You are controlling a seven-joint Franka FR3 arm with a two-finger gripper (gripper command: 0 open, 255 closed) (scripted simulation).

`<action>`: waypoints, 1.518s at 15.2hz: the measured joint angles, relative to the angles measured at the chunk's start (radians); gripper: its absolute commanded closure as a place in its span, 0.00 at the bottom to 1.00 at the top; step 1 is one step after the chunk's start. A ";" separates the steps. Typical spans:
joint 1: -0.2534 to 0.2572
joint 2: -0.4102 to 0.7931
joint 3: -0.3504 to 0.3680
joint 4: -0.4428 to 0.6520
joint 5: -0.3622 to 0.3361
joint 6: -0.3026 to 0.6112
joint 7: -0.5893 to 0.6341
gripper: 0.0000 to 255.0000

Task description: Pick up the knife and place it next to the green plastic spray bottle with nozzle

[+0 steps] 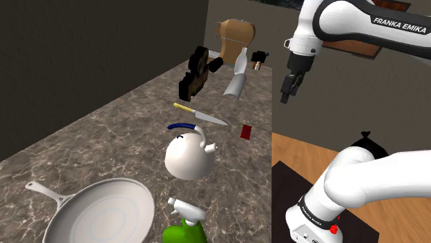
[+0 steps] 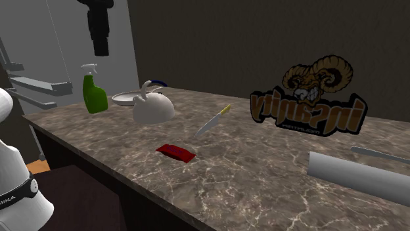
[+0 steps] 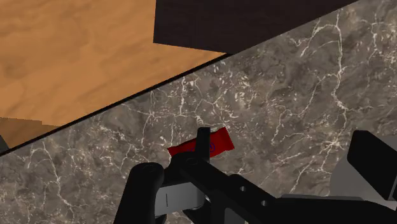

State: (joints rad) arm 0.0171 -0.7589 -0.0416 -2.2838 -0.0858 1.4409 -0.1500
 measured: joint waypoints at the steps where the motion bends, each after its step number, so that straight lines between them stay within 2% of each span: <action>1: 0.000 0.000 0.000 0.000 0.000 0.000 0.000 0.00; 3: 0.004 0.035 -0.007 0.003 -0.002 0.035 -0.013 0.00; 11: 0.036 0.250 -0.036 -0.001 0.003 0.278 -0.086 0.00; 18: 0.067 0.494 -0.049 0.091 0.027 0.451 -0.153 0.00; 23: 0.082 0.668 -0.051 0.190 0.052 0.541 -0.208 0.00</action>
State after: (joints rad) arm 0.0992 -0.0912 -0.0923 -2.0937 -0.0334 1.9822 -0.3580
